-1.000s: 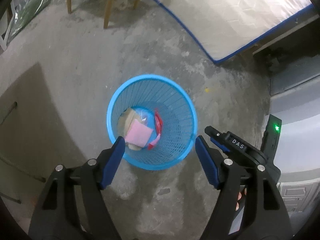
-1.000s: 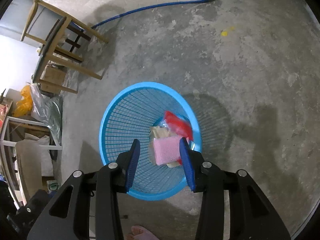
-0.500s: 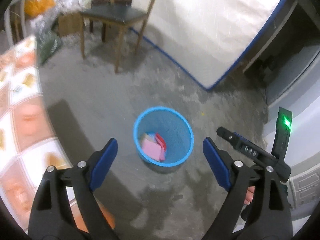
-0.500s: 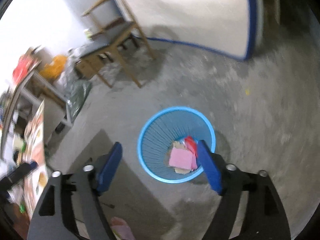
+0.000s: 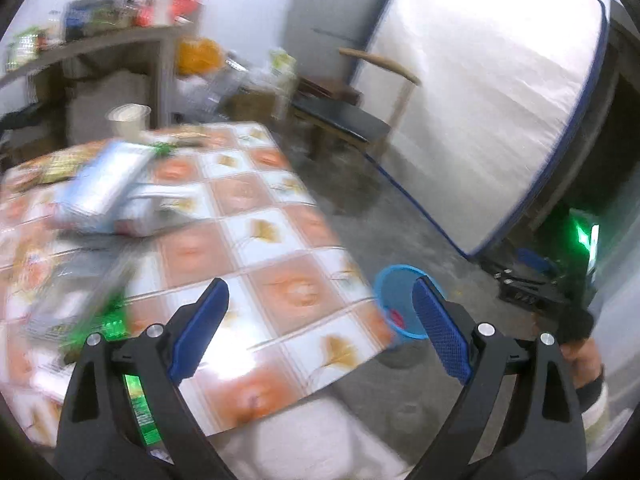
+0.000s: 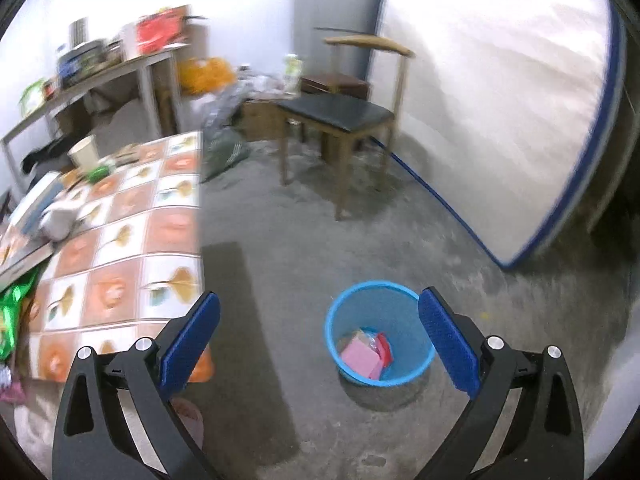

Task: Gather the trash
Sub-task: 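Move both open tools back toward the table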

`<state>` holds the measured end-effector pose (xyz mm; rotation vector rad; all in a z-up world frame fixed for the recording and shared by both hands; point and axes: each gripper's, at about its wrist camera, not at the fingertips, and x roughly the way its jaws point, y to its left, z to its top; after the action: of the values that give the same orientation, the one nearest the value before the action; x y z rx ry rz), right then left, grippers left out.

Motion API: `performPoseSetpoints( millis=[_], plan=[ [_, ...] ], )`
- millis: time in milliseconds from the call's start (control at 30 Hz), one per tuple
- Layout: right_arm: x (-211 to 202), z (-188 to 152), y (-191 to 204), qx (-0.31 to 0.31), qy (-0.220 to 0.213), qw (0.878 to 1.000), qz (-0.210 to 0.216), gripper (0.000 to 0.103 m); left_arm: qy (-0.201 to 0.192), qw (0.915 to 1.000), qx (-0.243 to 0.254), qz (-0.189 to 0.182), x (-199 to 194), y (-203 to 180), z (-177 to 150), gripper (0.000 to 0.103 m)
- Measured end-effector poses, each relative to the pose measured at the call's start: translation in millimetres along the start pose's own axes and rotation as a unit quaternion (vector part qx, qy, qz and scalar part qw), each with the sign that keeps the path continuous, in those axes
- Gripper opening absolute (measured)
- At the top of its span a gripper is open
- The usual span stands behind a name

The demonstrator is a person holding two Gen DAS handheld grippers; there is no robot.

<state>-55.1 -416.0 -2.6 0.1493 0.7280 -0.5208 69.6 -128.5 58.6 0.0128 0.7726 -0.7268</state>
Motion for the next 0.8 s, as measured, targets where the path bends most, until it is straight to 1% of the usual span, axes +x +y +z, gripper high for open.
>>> performPoseSetpoints(
  millis=[33,133,200,267,300,333,367,433,567,600,667,700,767,800],
  plan=[
    [-5,2,10,-0.007,-0.006,1.000,0.006,0.096,-0.011,0.9998,-0.006,0.016,-14,11,-5,0.089],
    [-26,10,42,-0.024,-0.030,0.998,0.045,0.096,-0.038,0.9970,-0.035,0.057,-58,51,-19,0.089],
    [-36,15,60,-0.020,-0.037,0.995,0.086,0.096,-0.057,0.9939,-0.052,0.078,-81,72,-27,0.089],
    [-44,20,76,0.001,-0.038,0.985,0.167,0.096,-0.072,0.9907,-0.063,0.097,-97,87,-34,0.089],
    [-47,21,81,0.012,-0.038,0.980,0.195,0.096,-0.077,0.9881,-0.070,0.114,-104,98,-38,0.089],
    [-50,23,90,0.031,-0.040,0.970,0.238,0.096,-0.078,0.9864,-0.077,0.123,-108,106,-41,0.089],
    [-51,24,101,0.040,-0.037,0.964,0.260,0.096,-0.078,0.9850,-0.086,0.128,-111,115,-44,0.089],
    [-51,29,122,0.049,-0.018,0.955,0.292,0.096,-0.079,0.9831,-0.103,0.129,-119,130,-52,0.089],
    [-48,38,163,0.052,0.035,0.931,0.360,0.096,-0.087,0.9773,-0.141,0.133,-130,166,-59,0.089],
    [-46,38,170,0.053,0.044,0.927,0.369,0.096,-0.091,0.9750,-0.155,0.132,-130,179,-57,0.089],
    [-37,42,191,0.054,0.071,0.913,0.398,0.096,-0.092,0.9708,-0.179,0.130,-124,200,-55,0.089],
    [-31,43,199,0.059,0.084,0.907,0.409,0.096,-0.094,0.9678,-0.197,0.126,-120,218,-54,0.089],
    [-17,46,216,0.073,0.120,0.891,0.431,0.096,-0.091,0.9625,-0.224,0.123,-112,241,-49,0.089],
    [-8,46,223,0.079,0.138,0.885,0.438,0.096,-0.088,0.9595,-0.240,0.119,-105,258,-48,0.087]
  ],
)
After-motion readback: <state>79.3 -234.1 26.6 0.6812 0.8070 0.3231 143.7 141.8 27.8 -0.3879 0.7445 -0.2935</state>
